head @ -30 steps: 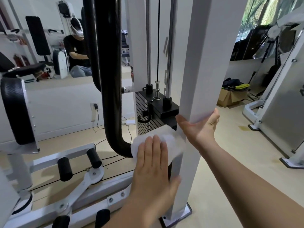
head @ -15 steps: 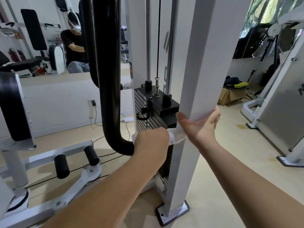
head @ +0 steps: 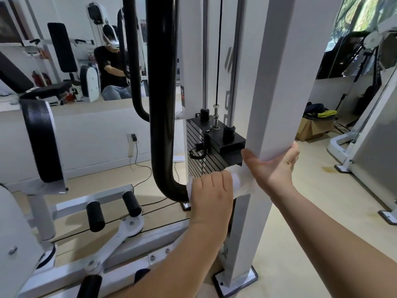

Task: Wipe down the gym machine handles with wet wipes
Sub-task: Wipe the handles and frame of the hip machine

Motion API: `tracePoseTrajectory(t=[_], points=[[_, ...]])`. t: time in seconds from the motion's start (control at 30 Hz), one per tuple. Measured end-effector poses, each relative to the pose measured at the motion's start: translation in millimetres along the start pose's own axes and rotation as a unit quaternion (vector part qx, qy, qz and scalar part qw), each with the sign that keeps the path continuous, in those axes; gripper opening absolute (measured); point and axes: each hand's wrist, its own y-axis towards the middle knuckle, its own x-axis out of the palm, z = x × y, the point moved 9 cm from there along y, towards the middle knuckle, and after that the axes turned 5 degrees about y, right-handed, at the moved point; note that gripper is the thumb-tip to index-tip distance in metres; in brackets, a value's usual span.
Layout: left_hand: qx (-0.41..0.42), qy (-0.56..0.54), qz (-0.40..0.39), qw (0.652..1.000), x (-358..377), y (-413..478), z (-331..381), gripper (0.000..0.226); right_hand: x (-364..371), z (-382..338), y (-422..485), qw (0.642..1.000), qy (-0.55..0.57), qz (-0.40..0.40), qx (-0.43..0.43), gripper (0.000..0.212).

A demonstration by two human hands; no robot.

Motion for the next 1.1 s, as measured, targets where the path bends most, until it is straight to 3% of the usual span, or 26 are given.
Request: tracePoseTrajectory(t=[0.07, 0.13, 0.27, 0.33, 0.43, 0.47, 0.5, 0.53, 0.63, 0.7, 0.73, 0.87, 0.97, 1.1], points=[[-0.002, 0.012, 0.003, 1.0, -1.9, -1.5, 1.2, 0.059, -0.4, 0.1, -0.7, 1.0, -0.001, 0.0, 0.002, 0.116], [-0.004, 0.014, -0.018, 1.0, -9.5, 4.7, 1.9, 0.048, 0.1, -0.4, -1.3, 1.0, -0.001, -0.003, 0.005, 0.117], [-0.007, -0.075, -0.202, 0.976, 6.2, 42.3, -9.5, 0.033, -0.8, -1.7, -1.4, 1.0, 0.005, -0.001, -0.001, 0.118], [0.011, -0.127, -0.329, 0.936, 17.9, 56.5, -10.4, 0.033, -0.6, -1.3, -0.6, 1.0, 0.003, -0.004, -0.002, 0.122], [-0.008, -0.254, -0.528, 0.81, 37.6, 43.0, -2.2, 0.046, -0.7, -0.9, -0.5, 1.0, -0.005, -0.003, 0.0, 0.125], [-0.014, -0.27, -0.559, 0.784, 40.0, 38.8, -0.5, 0.045, -0.7, -0.9, -0.9, 1.0, -0.006, -0.002, -0.001, 0.126], [-0.013, -0.268, -0.551, 0.79, 39.3, 41.8, -0.3, 0.041, -1.0, -1.1, -1.2, 1.0, -0.005, 0.0, 0.0, 0.127], [-0.009, -0.248, -0.507, 0.825, 36.6, 48.1, -1.7, 0.034, -1.0, -1.1, -1.4, 1.0, -0.002, 0.003, 0.002, 0.127], [0.006, -0.108, -0.212, 0.971, 14.9, 50.6, -3.2, 0.026, -0.8, -1.3, -1.8, 1.0, 0.004, 0.007, 0.001, 0.125], [0.017, -0.019, -0.043, 0.999, -5.4, 23.7, 3.0, 0.028, -0.7, -1.3, -2.2, 1.0, 0.003, 0.004, -0.001, 0.122], [0.018, 0.0, 0.001, 1.0, -8.6, 11.4, 4.9, 0.033, -0.8, -1.3, -2.1, 1.0, 0.003, 0.004, -0.002, 0.12], [-0.004, 0.032, 0.032, 0.999, -7.2, -0.1, 8.0, 0.058, -0.7, -0.2, -0.7, 1.0, 0.001, 0.0, -0.004, 0.116], [0.004, 0.016, 0.007, 1.0, -8.6, 12.5, 3.9, 0.033, -1.3, -0.8, -0.5, 1.0, 0.0, 0.001, -0.006, 0.116], [-0.003, -0.128, -0.166, 0.978, 3.3, 43.4, -9.5, 0.011, -0.9, 0.2, -0.1, 1.0, 0.006, -0.001, -0.011, 0.117]])
